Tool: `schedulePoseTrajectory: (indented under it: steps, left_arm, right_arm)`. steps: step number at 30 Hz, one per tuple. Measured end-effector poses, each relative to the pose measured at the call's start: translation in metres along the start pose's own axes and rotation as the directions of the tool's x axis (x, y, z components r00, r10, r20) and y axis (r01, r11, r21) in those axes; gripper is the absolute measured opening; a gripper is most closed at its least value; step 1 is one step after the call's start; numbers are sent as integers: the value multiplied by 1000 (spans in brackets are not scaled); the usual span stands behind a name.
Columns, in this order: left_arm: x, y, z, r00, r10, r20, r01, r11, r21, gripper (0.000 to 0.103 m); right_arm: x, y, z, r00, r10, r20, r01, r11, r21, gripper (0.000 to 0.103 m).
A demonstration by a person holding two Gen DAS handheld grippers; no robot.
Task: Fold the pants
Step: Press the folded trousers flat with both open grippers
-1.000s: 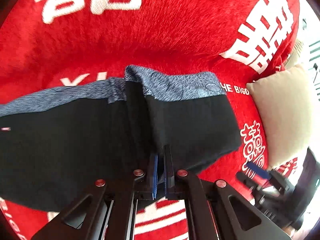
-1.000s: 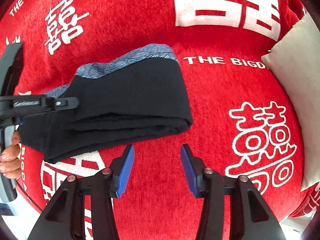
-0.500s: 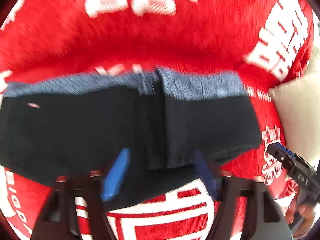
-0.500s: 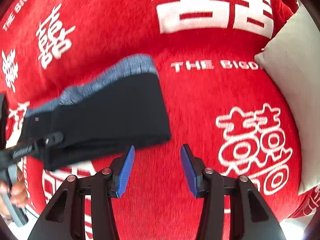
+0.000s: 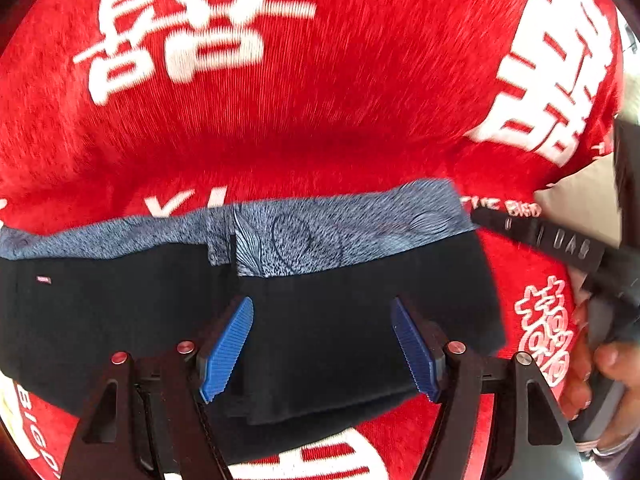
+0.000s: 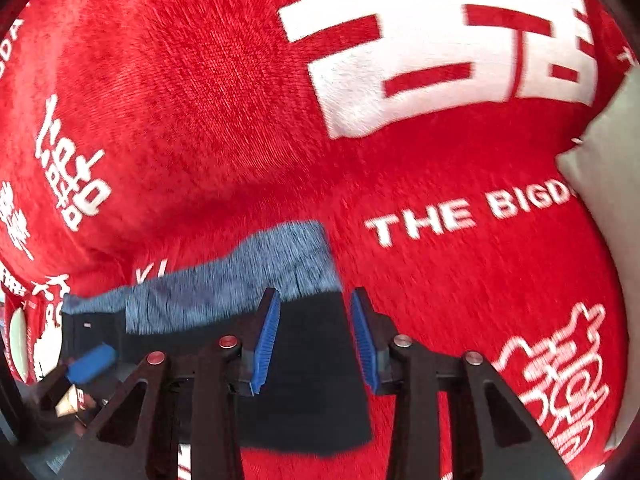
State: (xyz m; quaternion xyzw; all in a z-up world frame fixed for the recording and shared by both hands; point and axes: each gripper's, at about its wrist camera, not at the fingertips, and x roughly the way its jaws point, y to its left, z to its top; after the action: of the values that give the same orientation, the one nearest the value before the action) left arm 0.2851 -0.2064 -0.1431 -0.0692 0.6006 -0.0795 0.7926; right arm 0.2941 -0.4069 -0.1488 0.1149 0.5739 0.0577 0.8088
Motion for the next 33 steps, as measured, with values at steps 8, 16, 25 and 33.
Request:
schedulePoseTrajectory:
  steps: [8, 16, 25, 33]
  left_arm:
    - [24, 28, -24, 998, -6, -62, 3, 999, -48, 72]
    - [18, 28, -23, 996, 29, -88, -36, 996, -81, 73]
    - [-9, 35, -38, 991, 90, -94, -102, 987, -127, 91]
    - [-17, 24, -50, 980, 139, -143, -161, 974, -157, 91]
  right_arm:
    - [44, 26, -2, 998, -41, -46, 34, 989, -143, 40]
    - [43, 40, -6, 994, -92, -56, 77, 971, -228, 41]
    - [-3, 24, -51, 992, -54, -112, 30, 978, -206, 67]
    - [-26, 7, -83, 984, -41, -173, 5, 980, -200, 79]
